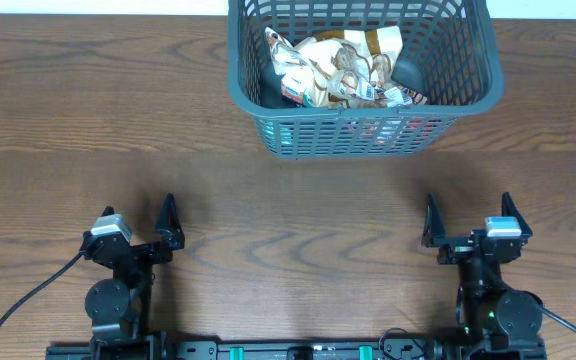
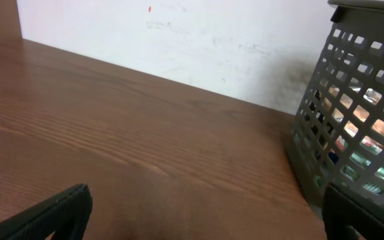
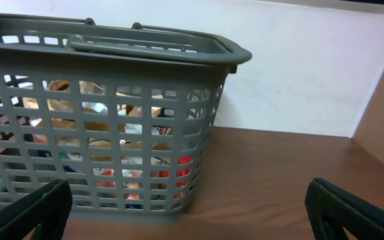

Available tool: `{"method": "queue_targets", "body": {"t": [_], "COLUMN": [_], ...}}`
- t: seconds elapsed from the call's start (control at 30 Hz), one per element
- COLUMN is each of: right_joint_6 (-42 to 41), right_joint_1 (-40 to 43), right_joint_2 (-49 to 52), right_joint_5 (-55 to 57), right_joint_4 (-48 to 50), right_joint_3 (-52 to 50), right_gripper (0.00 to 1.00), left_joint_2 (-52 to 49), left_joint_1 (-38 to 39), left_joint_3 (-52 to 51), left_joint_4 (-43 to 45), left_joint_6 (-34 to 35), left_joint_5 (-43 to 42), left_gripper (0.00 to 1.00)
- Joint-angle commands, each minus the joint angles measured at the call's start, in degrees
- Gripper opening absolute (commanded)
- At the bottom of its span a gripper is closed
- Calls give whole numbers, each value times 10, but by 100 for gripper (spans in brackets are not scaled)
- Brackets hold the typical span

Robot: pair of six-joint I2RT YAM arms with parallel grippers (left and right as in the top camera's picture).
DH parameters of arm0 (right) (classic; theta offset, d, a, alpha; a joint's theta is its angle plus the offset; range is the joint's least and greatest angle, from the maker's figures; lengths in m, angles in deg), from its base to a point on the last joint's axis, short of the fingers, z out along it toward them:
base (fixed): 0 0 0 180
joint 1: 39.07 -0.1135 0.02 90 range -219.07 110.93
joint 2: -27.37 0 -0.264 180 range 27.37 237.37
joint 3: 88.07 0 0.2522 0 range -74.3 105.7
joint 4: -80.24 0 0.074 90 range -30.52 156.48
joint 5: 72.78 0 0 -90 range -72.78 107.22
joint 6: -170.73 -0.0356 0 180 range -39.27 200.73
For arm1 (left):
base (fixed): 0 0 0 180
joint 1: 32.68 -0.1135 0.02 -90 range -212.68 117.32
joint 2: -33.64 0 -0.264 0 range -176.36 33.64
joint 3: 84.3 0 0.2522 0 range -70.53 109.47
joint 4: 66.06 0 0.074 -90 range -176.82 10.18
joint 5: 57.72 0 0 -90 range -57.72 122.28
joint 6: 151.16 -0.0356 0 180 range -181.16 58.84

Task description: Pack container

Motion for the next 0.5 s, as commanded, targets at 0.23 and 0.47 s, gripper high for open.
{"method": "queue_targets", "body": {"t": [0.23, 0.47], "right_joint_6": [-35, -44], "right_joint_1": [-7, -7], "right_joint_2": [-6, -6], "right_joint_5": [10, 31], "right_joint_4": [129, 178], "right_joint_3": [-82, -112], "right_gripper": [99, 99], "left_joint_2": [4, 4], "left_joint_1": [-1, -1], "left_joint_3": [-9, -9], "left_joint_4": [-21, -21], "left_joint_6": [-6, -5], "left_joint_5": [-4, -4], "left_gripper": [99, 99]}}
